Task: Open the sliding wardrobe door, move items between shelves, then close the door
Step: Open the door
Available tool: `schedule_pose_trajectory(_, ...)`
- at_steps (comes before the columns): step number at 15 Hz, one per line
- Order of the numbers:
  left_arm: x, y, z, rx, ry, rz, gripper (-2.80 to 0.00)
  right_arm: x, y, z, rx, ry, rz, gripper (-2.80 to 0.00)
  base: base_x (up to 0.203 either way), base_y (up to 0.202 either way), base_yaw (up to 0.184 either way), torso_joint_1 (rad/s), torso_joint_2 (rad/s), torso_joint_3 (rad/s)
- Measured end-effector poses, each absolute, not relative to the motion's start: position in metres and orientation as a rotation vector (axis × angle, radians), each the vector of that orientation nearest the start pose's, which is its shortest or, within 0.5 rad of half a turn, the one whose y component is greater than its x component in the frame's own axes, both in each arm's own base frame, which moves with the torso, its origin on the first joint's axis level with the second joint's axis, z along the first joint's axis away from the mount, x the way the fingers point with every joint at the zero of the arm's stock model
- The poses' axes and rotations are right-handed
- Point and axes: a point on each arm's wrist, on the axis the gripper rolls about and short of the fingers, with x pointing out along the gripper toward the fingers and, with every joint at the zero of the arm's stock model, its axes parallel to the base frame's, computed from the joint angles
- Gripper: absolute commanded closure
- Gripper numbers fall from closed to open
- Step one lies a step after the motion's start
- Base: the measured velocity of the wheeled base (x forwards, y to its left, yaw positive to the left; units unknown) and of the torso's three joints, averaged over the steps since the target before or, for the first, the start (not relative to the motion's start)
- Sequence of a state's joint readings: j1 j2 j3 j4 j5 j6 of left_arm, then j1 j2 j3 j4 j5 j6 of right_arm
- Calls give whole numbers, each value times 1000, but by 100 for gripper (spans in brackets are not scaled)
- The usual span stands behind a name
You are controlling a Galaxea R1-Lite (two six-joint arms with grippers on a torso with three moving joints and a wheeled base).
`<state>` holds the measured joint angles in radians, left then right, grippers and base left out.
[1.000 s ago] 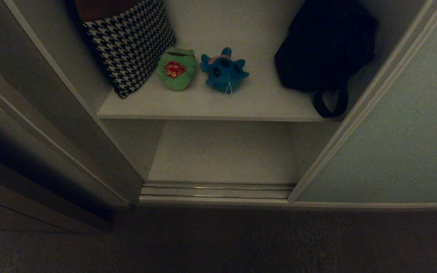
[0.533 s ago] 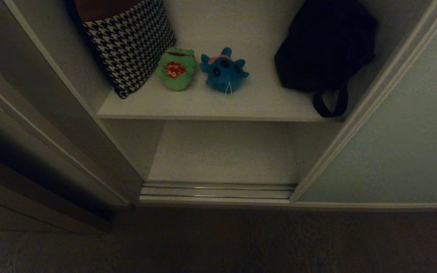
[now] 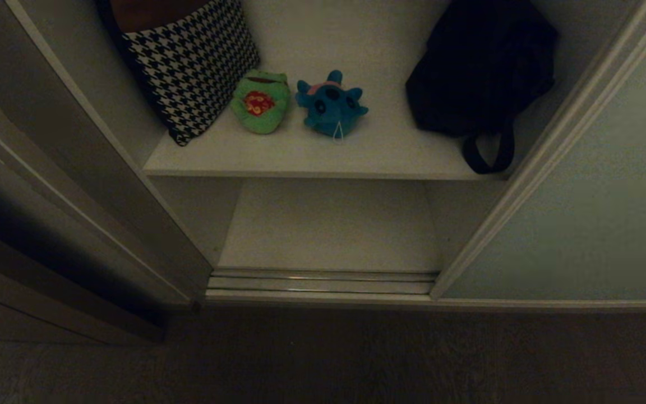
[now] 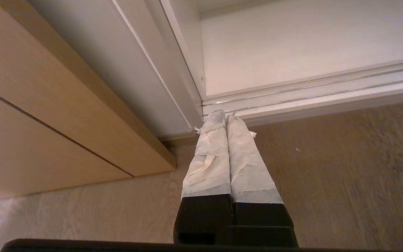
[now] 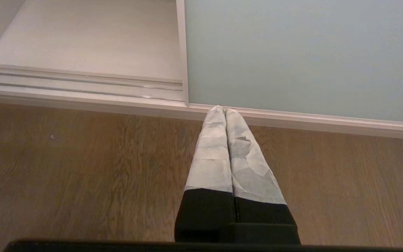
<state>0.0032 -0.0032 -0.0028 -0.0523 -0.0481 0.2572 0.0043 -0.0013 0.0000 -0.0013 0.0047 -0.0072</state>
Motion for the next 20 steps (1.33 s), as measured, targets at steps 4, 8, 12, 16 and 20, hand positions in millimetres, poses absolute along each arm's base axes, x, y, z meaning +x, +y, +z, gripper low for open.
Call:
schedule_pose_trajectory(4,-23,-1,82,246,-66,-37,0,-23,0,75,-7,-2,9,0,0,0,0,0,0,0)
schedule_pose_trajectory(8,-23,-1,81,246,-64,-39,0,-23,0,76,-7,-2,9,0,119,0,0,-2,3,3)
schedule_pose_trajectory(12,-23,-1,81,243,-63,-41,0,-23,0,76,-7,-2,10,0,83,0,1,3,3,1)
schedule_pose_trajectory(16,-23,-1,81,248,-62,-39,0,-23,0,76,-8,-2,9,0,0,0,0,0,0,0)
schedule_pose_trajectory(20,-24,-1,84,246,-71,-33,0,-23,0,76,-7,-2,9,0,0,0,0,0,0,0)
